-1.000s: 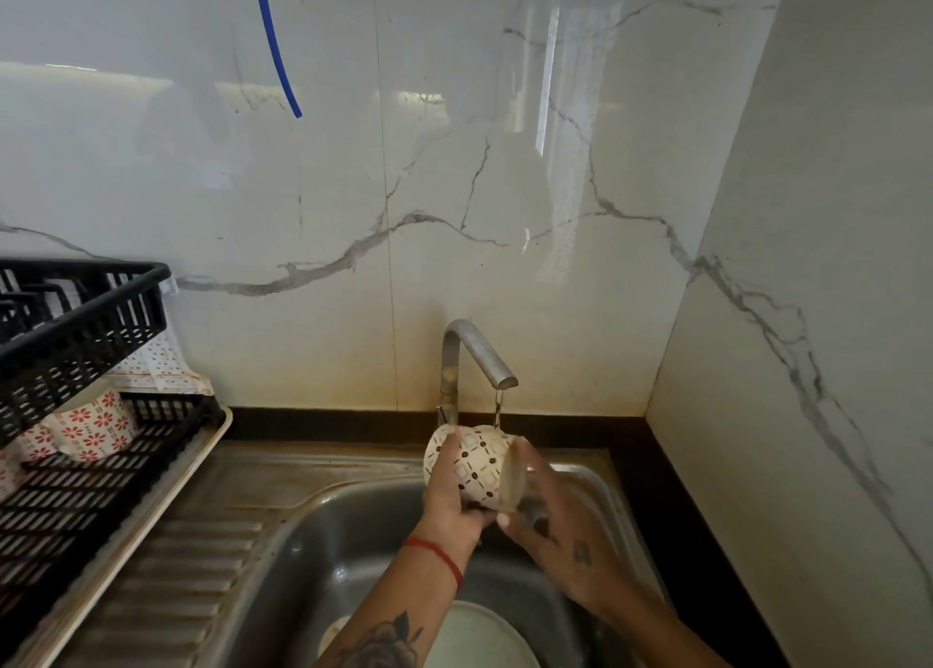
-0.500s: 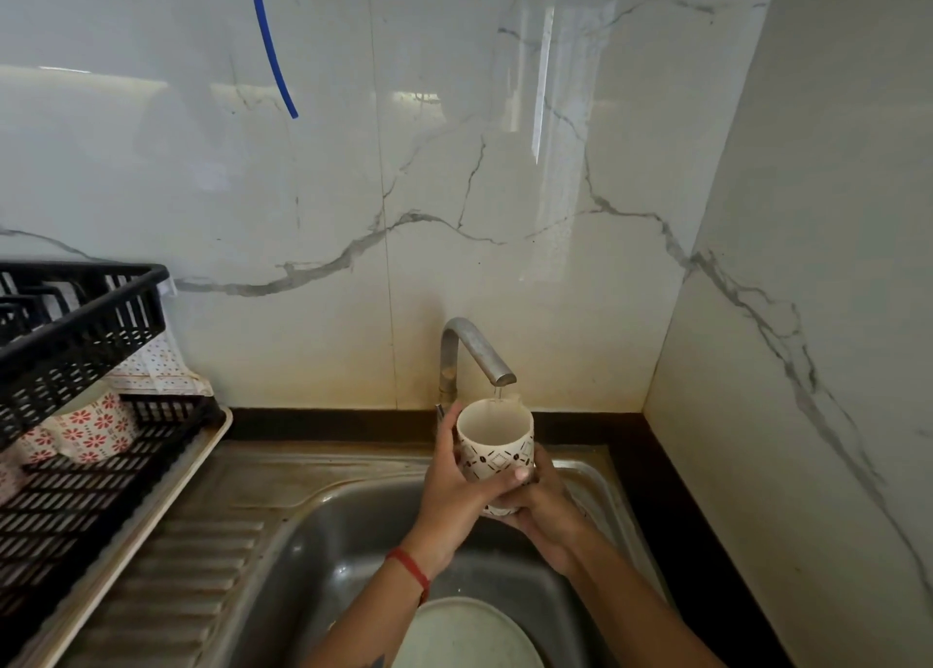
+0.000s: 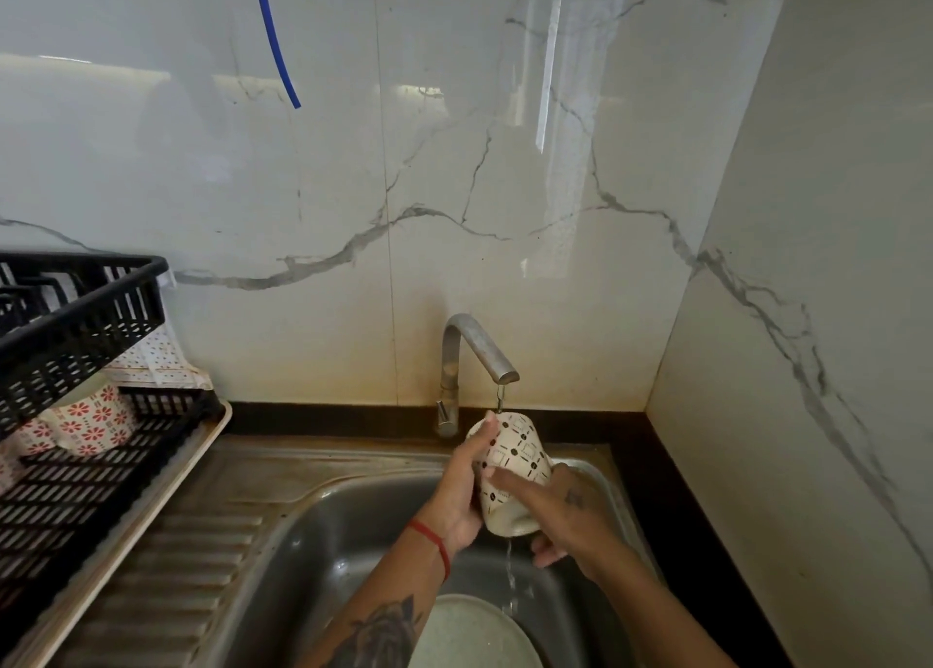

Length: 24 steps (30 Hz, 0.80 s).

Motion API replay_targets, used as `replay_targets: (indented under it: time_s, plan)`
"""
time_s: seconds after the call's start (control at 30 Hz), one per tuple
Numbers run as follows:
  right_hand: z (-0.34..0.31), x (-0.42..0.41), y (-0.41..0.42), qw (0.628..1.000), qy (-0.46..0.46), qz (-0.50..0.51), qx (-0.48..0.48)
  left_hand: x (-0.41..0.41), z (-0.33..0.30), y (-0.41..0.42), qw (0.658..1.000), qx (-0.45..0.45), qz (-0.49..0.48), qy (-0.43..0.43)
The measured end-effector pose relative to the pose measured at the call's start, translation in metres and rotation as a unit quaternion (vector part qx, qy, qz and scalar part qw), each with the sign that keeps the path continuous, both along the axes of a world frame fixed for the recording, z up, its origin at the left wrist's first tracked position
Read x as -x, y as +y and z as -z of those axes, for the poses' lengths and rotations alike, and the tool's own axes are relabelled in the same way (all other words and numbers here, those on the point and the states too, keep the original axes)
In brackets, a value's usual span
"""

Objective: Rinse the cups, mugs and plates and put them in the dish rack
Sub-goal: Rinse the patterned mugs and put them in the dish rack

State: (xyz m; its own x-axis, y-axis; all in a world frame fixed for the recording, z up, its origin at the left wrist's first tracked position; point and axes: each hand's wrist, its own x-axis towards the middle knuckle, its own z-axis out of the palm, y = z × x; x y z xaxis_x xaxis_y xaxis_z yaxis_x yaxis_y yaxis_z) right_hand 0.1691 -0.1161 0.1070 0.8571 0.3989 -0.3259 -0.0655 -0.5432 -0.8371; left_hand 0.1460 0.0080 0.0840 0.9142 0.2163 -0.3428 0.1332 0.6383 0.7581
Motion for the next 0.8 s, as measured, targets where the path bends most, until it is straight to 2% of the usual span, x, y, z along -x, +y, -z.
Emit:
replay_targets:
  time_s: [0.07, 0.13, 0.27, 0.43, 0.5, 0.57, 0.67, 0.7, 0.77, 0.8]
  plan:
    - [-0.009, -0.008, -0.009, 0.998, 0.054, 0.019, 0.013, -0.003, 0.003, 0.001, 0.999, 0.017, 0.025, 0.014]
    - [-0.014, -0.016, -0.018, 0.988, 0.141, 0.06, -0.024, -0.004, 0.011, -0.001, 0.999, -0.017, 0.045, 0.021]
    - [-0.014, -0.017, -0.027, 0.926, 0.327, 0.101, -0.161, 0.006, 0.03, -0.014, 0.994, -0.088, 0.045, -0.043]
    - [-0.006, -0.013, -0.028, 0.896, 0.384, 0.079, -0.21, 0.027, 0.029, -0.012, 0.979, -0.165, 0.089, -0.073]
    - [-0.004, -0.011, -0.028, 0.902, 0.377, 0.046, -0.204, 0.032, 0.025, -0.009, 0.973, -0.208, 0.087, -0.059]
    - [-0.003, -0.009, -0.03, 0.926, 0.342, 0.003, -0.158, 0.035, 0.02, -0.008, 0.972, -0.223, 0.054, -0.047]
    - [-0.002, -0.003, -0.034, 0.981, 0.185, -0.048, -0.038, 0.044, 0.014, -0.008, 0.98, -0.197, 0.013, 0.011]
    - [-0.001, -0.001, -0.035, 0.992, 0.12, -0.044, -0.026, 0.048, 0.012, -0.008, 0.982, -0.185, 0.005, 0.037]
    - [0.002, 0.005, -0.034, 0.998, 0.031, -0.028, -0.057, 0.054, 0.009, -0.01, 0.985, -0.148, -0.01, 0.083]
    - [0.004, 0.008, -0.034, 0.996, 0.019, -0.026, -0.084, 0.056, 0.009, -0.009, 0.987, -0.129, -0.018, 0.097]
